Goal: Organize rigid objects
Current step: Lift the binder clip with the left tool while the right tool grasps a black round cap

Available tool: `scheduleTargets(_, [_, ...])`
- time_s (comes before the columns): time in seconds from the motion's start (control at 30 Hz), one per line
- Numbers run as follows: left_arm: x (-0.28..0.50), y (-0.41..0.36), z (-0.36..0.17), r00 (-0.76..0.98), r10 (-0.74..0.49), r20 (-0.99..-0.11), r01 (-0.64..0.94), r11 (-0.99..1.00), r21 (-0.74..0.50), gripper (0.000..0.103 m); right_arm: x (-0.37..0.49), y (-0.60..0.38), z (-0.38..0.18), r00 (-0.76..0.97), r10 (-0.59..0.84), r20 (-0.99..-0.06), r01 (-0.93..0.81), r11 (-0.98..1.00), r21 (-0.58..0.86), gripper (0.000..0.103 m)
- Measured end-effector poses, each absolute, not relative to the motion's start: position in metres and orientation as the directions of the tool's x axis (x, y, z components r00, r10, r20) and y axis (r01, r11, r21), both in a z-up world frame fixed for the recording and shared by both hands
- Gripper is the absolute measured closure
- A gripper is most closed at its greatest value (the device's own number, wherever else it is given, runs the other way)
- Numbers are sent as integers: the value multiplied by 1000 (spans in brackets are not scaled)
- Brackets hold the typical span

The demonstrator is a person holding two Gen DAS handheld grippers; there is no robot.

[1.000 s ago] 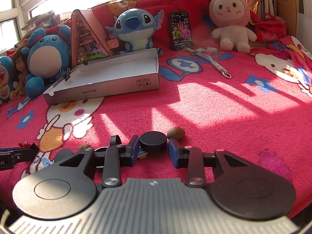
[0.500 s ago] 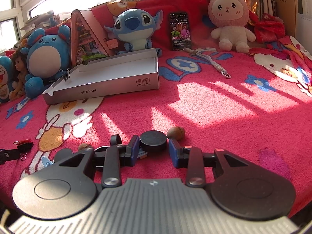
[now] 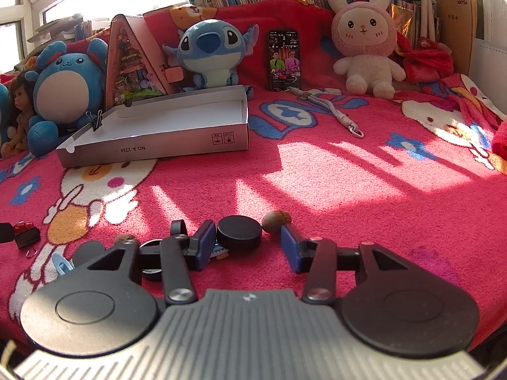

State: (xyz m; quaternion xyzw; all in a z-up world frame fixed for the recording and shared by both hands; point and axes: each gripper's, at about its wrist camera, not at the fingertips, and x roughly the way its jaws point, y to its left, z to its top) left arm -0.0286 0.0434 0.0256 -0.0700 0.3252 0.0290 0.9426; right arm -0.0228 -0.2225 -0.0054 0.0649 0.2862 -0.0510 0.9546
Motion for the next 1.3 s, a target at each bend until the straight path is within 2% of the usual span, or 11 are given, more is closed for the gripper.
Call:
scheduleTargets(0.1, [-27,36,21,776,2,-631,-72,994,-85,45,-23,-221,-5,833,-61,-550,131,987,89,41])
scheduleTargets(0.17, [-24,37,14,752,7,-659,-77,994,-77,54,-23,-222,-6,833,-54,-550,128,987,96,41])
scheduleTargets(0.23, [-22,42,9,740,34,-672,-99,993,-59,58,-23,-223,-6,834,-52,-550,127,987,99,39])
scheduleTargets(0.4, [-16,54,8,751,104,-652,-145,989,-8,58,-24,-224,-7,833,-50,-550,130,986,107,38])
scheduleTargets(0.5, [-11,62,11,749,111,-653,-168,985,-24,58,-24,-224,-7,834,-50,-550,128,986,105,37])
scheduleTargets(0.7, [-32,56,19,778,51,-626,-122,990,-70,55,-23,-224,-7,834,-49,-550,127,986,104,37])
scheduleTargets(0.83, [-32,39,14,783,33,-621,-81,995,-49,51,-23,-221,-6,835,-53,-547,127,987,98,37])
scheduleTargets(1.2, [-9,30,2,778,21,-628,-95,992,-85,57,-28,-221,-5,841,-65,-537,124,989,74,37])
scheduleTargets(1.3, [-4,27,0,784,27,-620,-87,994,-66,65,-27,-220,-5,842,-51,-537,109,991,76,40])
